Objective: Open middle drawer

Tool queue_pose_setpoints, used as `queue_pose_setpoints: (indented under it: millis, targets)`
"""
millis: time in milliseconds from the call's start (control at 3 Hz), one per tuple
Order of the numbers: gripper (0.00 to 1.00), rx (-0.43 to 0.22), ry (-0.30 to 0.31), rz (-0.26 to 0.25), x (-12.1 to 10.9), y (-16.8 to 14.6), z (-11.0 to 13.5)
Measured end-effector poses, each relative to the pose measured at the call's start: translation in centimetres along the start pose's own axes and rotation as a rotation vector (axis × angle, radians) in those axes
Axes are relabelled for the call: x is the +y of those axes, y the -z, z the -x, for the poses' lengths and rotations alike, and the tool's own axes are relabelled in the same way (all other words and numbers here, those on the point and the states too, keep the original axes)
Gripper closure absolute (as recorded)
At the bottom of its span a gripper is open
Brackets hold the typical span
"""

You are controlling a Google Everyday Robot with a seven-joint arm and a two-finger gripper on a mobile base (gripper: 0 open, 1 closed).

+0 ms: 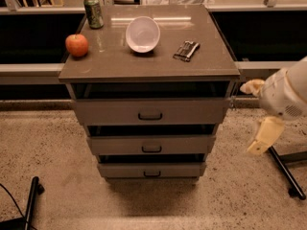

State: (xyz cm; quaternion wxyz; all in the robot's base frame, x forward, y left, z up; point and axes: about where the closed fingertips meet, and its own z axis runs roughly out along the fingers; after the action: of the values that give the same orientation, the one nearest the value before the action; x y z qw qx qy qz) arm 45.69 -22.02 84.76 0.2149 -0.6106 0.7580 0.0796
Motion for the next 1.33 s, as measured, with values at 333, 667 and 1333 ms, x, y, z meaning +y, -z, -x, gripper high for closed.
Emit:
queue_pose_setpoints:
  millis: [333, 667, 1333]
  targets:
    - [0.00, -0.129, 0.017, 0.068, 1.6, -6.7, -3.2]
    - [0.00, -0.140, 0.048, 0.079, 1.7, -7.5, -3.6]
    - [0.00, -0.340, 0.048, -0.037, -0.2, -11.9, -3.2]
